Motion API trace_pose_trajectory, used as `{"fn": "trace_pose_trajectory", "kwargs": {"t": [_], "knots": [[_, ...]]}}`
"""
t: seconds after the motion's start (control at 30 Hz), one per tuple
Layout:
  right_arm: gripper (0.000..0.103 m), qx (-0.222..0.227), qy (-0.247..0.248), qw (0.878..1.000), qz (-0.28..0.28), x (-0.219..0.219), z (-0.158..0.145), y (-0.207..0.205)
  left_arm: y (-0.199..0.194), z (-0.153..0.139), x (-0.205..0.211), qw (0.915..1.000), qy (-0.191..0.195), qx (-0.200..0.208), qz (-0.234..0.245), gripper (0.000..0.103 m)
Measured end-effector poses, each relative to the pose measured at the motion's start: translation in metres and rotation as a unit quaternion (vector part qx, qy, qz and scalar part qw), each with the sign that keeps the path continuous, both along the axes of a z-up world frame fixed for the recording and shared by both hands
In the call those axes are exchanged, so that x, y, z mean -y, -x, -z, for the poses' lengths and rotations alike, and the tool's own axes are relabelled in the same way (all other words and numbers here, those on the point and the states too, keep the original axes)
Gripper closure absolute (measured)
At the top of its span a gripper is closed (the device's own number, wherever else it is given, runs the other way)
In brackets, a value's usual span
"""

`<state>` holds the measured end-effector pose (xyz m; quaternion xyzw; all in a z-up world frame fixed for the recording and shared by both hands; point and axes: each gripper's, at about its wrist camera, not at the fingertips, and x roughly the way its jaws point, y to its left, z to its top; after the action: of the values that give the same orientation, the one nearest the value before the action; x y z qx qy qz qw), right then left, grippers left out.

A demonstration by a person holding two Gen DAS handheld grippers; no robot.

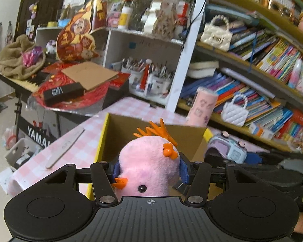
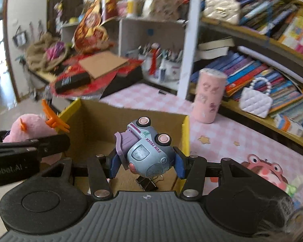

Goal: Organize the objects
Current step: 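Carry the plush chick and toy car with both tools over the yellow box, then lower both tools into the yellow box and open them to release the toys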

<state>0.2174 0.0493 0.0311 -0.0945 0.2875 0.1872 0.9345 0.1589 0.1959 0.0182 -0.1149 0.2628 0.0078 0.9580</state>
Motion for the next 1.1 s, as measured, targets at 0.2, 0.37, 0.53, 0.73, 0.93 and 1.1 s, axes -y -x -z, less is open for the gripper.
{"fn": "trace_pose_trajectory", "kwargs": {"t": [0.2,0.37,0.53,0.73,0.93,1.1], "knots": [[0.053,-0.031,0.032,0.998,-0.032,-0.015,0.018,-0.033,-0.017,0.019,0.005,0.9991,-0.032,-0.026,-0.006,0.051],[0.053,-0.069,0.084,0.992,-0.063,-0.033,0.035,-0.066,-0.033,0.031,0.011,0.9957,-0.071,-0.059,-0.004,0.051],[0.054,-0.113,0.132,0.981,-0.084,-0.048,0.05,-0.088,-0.04,0.039,0.02,0.9902,-0.113,-0.081,0.011,0.051],[0.054,-0.126,0.143,0.976,-0.108,-0.054,0.056,-0.086,-0.04,0.043,0.033,0.9842,-0.159,-0.077,0.016,0.051],[0.054,-0.141,0.127,0.977,-0.096,-0.05,0.055,-0.092,-0.042,0.043,0.036,0.9851,-0.158,-0.068,0.005,0.045],[0.052,-0.115,0.111,0.983,-0.093,-0.045,0.049,-0.086,-0.033,0.034,0.032,0.9892,-0.141,-0.041,-0.003,0.033]]}}
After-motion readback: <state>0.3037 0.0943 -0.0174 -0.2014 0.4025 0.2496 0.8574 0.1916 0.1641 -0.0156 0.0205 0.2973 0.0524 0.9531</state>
